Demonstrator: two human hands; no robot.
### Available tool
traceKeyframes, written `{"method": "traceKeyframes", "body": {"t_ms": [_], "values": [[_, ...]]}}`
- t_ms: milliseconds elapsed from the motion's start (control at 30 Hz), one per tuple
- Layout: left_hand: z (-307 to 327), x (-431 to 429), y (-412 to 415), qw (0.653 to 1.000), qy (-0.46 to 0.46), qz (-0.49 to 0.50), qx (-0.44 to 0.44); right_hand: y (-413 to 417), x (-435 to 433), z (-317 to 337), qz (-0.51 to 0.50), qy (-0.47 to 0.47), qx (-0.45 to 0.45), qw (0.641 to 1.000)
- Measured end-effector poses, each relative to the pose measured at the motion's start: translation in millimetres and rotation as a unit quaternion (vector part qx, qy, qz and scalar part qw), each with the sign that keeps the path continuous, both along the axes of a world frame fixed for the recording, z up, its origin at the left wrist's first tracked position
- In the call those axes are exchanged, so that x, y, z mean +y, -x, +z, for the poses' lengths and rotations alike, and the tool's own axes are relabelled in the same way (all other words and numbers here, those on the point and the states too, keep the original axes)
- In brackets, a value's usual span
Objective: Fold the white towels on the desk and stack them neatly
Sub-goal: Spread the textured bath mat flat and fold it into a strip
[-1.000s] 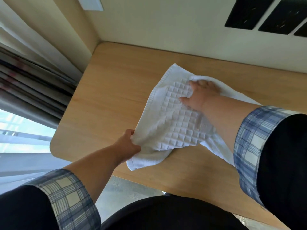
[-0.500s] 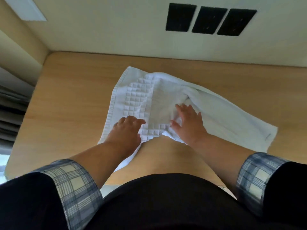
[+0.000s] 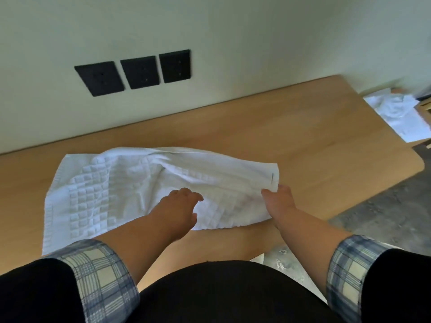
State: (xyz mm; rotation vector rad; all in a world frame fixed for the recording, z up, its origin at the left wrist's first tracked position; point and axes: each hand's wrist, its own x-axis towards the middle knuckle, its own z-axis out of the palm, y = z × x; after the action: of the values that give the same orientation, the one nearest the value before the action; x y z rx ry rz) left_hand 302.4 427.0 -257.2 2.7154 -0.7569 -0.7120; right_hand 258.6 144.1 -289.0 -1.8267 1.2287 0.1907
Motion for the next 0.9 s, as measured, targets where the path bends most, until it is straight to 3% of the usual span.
{"method": "traceKeyframes", "body": {"t_ms": [167,267,367,467,567,633,700,800,833,900], "values": [[-2,-73,1,0.999,0.015,0.007,0.032,-18,-34,-12,-0.054,-0.138,-0.015,0.989],[-3,-120,6,0.996,0.039,0.044,0.071,-28,-47,-3,0.016,-0.222,-0.047,0.974],[6,-176,8,0.984,0.092,0.118,0.097,-42,-56,13,0.056,-0.358,-0.106,0.926],[10,-219,1,0.954,0.145,0.252,0.079,-61,-67,25,0.073,-0.453,-0.100,0.883],[9,-233,-8,0.936,0.091,0.335,0.060,-75,-86,28,0.091,-0.495,-0.071,0.861],[14,-232,-16,0.922,0.078,0.377,0.046,-79,-100,22,0.175,-0.488,-0.053,0.854],[25,-230,-23,0.907,0.107,0.406,0.025,-76,-107,17,0.353,-0.413,-0.049,0.838],[43,-229,-34,0.890,0.165,0.425,0.007,-71,-105,15,0.592,-0.232,-0.056,0.770],[48,-230,-39,0.886,0.178,0.429,-0.003,-72,-100,15,0.629,-0.187,-0.058,0.752],[59,-231,-51,0.877,0.193,0.440,-0.026,-75,-89,20,0.643,-0.142,-0.060,0.751]]}}
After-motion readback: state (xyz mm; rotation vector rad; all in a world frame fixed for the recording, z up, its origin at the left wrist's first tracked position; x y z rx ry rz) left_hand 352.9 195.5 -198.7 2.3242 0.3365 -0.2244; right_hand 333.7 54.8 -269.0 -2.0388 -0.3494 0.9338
